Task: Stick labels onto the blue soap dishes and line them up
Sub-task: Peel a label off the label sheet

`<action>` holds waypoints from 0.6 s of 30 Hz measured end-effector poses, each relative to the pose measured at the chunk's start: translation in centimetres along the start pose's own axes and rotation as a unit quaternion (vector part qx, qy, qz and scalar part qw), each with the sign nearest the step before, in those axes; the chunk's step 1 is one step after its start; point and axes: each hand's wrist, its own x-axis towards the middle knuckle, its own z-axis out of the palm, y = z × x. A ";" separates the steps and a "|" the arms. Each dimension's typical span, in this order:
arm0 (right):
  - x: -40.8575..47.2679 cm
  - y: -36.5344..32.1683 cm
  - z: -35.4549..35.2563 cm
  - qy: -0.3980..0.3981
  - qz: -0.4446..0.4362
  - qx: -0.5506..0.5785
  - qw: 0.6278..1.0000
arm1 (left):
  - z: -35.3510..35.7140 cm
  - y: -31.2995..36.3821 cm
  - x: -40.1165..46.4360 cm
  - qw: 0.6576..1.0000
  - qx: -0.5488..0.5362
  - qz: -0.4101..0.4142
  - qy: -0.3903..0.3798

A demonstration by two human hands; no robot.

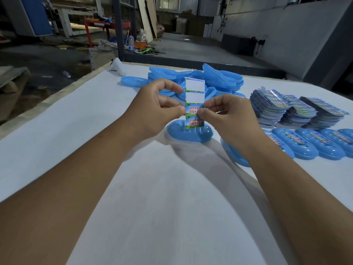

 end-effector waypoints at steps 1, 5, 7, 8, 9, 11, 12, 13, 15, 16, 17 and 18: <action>-0.2 -0.1 0.1 -0.015 -0.006 0.010 1.000 | 0.1 0.0 0.0 1.000 0.000 0.005 -0.003; -0.8 -0.4 0.2 -0.056 -0.030 0.000 0.998 | 0.3 0.0 -0.1 1.000 0.014 0.017 -0.011; -0.9 -0.4 0.2 -0.050 -0.040 -0.008 0.998 | 0.5 -0.1 -0.2 0.999 0.021 0.024 -0.009; -1.0 -0.4 0.2 -0.048 -0.043 -0.010 0.998 | 0.5 -0.1 -0.3 0.999 0.027 0.028 -0.008; -1.0 -0.5 0.2 -0.048 -0.044 -0.014 0.998 | 0.6 0.0 -0.3 0.999 0.032 0.032 -0.007; -1.0 -0.5 0.2 -0.048 -0.048 -0.026 0.997 | 0.6 0.0 -0.3 0.998 0.040 0.040 -0.007; -1.0 -0.5 0.2 -0.046 -0.049 -0.033 0.997 | 0.6 0.0 -0.3 0.998 0.047 0.044 -0.005; -1.0 -0.5 0.3 -0.045 -0.049 -0.036 0.997 | 0.6 0.1 -0.3 0.997 0.057 0.048 -0.004; -1.0 -0.5 0.4 -0.049 -0.051 -0.040 0.997 | 0.8 0.1 -0.4 0.995 0.080 0.055 0.000; -1.0 -0.5 0.4 -0.051 -0.053 -0.045 0.996 | 0.9 0.0 -0.4 0.994 0.091 0.059 0.000; -1.0 -0.5 0.4 -0.051 -0.055 -0.051 0.996 | 0.9 0.0 -0.4 0.993 0.099 0.062 0.001; -1.0 -0.5 0.5 -0.051 -0.057 -0.056 0.996 | 0.9 0.0 -0.4 0.992 0.105 0.064 0.002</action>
